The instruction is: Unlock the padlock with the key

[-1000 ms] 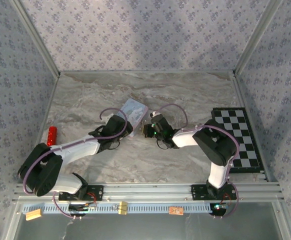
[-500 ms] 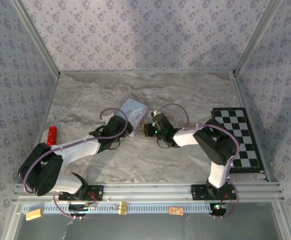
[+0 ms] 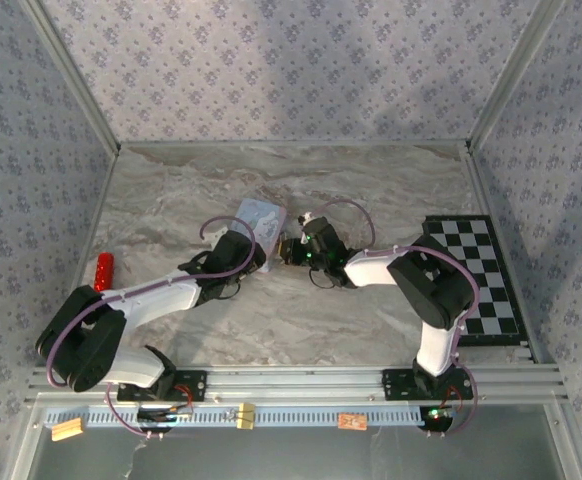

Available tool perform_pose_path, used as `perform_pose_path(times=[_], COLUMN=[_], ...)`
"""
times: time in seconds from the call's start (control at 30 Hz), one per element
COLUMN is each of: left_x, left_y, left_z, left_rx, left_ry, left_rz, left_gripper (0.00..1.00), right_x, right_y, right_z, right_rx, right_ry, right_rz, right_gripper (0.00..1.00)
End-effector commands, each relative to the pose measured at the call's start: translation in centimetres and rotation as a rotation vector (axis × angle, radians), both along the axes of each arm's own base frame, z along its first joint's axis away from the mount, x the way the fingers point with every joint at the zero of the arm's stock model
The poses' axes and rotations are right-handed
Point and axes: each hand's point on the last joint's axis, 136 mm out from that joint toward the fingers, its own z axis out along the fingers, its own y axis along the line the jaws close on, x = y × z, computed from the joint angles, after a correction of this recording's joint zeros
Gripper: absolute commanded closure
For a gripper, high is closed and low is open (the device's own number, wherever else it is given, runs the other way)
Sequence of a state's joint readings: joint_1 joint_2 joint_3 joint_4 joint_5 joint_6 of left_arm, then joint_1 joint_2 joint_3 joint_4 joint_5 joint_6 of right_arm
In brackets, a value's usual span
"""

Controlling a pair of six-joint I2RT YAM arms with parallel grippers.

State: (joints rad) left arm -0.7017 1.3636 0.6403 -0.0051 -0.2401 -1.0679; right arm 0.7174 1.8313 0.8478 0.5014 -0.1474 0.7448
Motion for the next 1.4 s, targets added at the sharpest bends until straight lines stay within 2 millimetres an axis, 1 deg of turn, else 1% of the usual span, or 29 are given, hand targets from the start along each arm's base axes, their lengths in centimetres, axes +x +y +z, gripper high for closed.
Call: perform_pose_path(times=[0.0, 0.2, 0.33, 0.47, 0.6, 0.67, 0.73, 0.83, 0.93, 1.0, 1.07, 1.27, 1.37], left_x=[-1.1, -1.2, -1.2, -1.1, -0.8, -0.7, -0.7, -0.6, -0.6, -0.6, -0.6, -0.7, -0.7], left_y=[0.5, 0.9, 1.1, 1.4, 1.8, 2.0, 2.2, 2.7, 3.1, 3.4, 3.7, 4.0, 4.0], left_z=[-1.3, -1.2, -1.4, -1.5, -1.8, -2.0, -2.0, -2.0, -2.2, -2.4, -2.5, -2.5, -2.5], left_rx=[0.047, 0.064, 0.077, 0.09, 0.104, 0.104, 0.103, 0.116, 0.12, 0.124, 0.126, 0.12, 0.118], left_ry=[0.058, 0.058, 0.061, 0.064, 0.07, 0.076, 0.075, 0.074, 0.077, 0.083, 0.084, 0.084, 0.084], left_rz=[-0.004, 0.002, 0.006, 0.014, 0.025, 0.03, 0.035, 0.044, 0.05, 0.056, 0.061, 0.065, 0.065], left_gripper=[0.32, 0.31, 0.31, 0.31, 0.31, 0.31, 0.31, 0.3, 0.31, 0.3, 0.31, 0.31, 0.31], right_x=[0.7, 1.0, 1.8, 2.1, 1.4, 0.9, 0.6, 0.6, 0.6, 0.5, 0.4, 0.3, 0.9], right_y=[0.1, -1.0, -1.1, -1.0, -0.5, -0.2, -0.7, -2.4, -3.7, -3.7, -3.5, -3.6, -3.8], right_z=[0.5, 0.1, 1.2, 2.3, 2.3, 1.7, 0.7, -0.7, -1.5, -1.6, -1.9, -1.6, -1.6], right_rx=[0.024, 0.025, 0.109, 0.158, 0.216, 0.215, 0.189, 0.113, 0.045, 0.017, -0.047, -0.247, -0.258], right_ry=[-0.005, 0.006, 0.005, -0.015, -0.014, 0.001, 0.017, 0.03, 0.041, 0.046, 0.047, -0.028, -0.027], right_rz=[-0.01, -0.038, -0.036, -0.011, 0.012, 0.022, 0.007, -0.037, -0.057, -0.048, -0.038, -0.044, -0.072], right_gripper=[1.0, 1.0, 1.0, 1.0, 1.0, 1.0, 1.0, 1.0, 1.0, 1.0, 1.0, 1.0, 1.0])
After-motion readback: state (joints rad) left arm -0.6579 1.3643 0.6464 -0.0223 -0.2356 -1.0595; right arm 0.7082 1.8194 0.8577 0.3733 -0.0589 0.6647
